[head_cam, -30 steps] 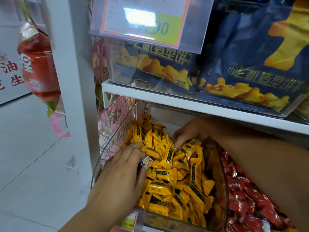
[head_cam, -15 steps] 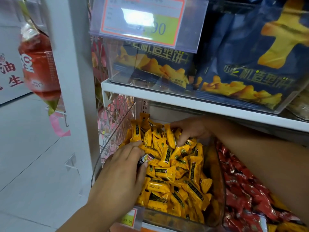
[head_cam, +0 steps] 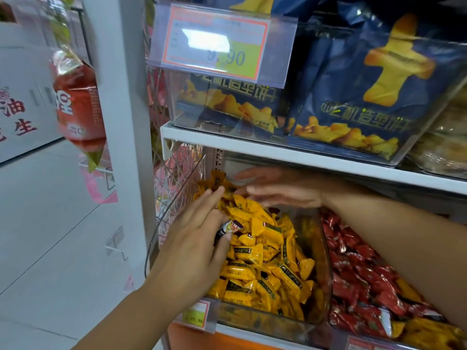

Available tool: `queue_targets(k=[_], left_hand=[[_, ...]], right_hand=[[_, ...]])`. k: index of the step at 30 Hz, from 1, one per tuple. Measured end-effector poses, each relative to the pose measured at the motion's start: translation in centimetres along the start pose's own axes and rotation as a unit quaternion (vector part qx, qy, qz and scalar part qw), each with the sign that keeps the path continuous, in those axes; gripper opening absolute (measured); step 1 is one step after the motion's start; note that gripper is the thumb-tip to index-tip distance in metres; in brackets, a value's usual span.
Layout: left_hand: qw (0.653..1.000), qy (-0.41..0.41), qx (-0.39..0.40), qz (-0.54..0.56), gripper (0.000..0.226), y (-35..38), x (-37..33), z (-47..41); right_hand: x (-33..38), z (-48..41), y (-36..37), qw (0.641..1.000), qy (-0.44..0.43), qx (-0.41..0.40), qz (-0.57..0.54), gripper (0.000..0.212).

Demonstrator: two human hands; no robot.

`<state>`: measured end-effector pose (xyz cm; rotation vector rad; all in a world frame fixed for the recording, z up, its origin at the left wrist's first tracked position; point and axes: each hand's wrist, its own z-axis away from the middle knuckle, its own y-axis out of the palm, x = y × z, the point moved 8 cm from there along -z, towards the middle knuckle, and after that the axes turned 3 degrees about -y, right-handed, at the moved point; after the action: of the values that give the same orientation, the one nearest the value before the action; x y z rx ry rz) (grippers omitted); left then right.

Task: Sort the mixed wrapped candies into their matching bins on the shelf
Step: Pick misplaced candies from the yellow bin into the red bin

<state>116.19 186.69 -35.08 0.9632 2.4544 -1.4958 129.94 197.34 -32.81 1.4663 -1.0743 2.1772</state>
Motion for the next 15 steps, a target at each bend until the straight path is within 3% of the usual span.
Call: queue_targets(k=[2, 4, 6, 8, 11, 13, 15], left_hand=[[1.0, 0.007, 0.01, -0.005, 0.019, 0.3, -0.2, -0.2], [1.0, 0.005, 0.023, -0.005, 0.021, 0.7, -0.2, -0.3], [0.999, 0.001, 0.043, -0.008, 0.025, 1.2, -0.2, -0.4], [0.997, -0.005, 0.071, -0.018, 0.028, 1.7, -0.1, -0.3], [0.995, -0.021, 0.097, -0.026, 0.029, 2.3, 0.3, 0.0], [0.995, -0.026, 0.092, -0.015, 0.028, 2.2, 0.4, 0.2], [0.994, -0.032, 0.101, -0.022, 0.029, 2.4, 0.5, 0.2]], right_hand=[[0.1, 0.2, -1.1, 0.996, 0.007, -0.018, -0.088, 0.043], [-0.4, 0.1, -2.0, 0.995, 0.017, -0.037, -0.094, 0.036], [-1.7, -0.6, -3.1, 0.997, 0.042, -0.06, -0.001, 0.033], [-2.7, -1.3, -4.6, 0.981, 0.057, -0.076, 0.168, 0.031], [-3.9, -2.3, -5.3, 0.907, 0.123, -0.008, 0.403, 0.038], [-4.5, -2.6, -4.8, 0.867, 0.177, 0.06, 0.462, 0.045], [-5.3, -2.9, -4.4, 0.854, 0.232, 0.112, 0.452, 0.051]])
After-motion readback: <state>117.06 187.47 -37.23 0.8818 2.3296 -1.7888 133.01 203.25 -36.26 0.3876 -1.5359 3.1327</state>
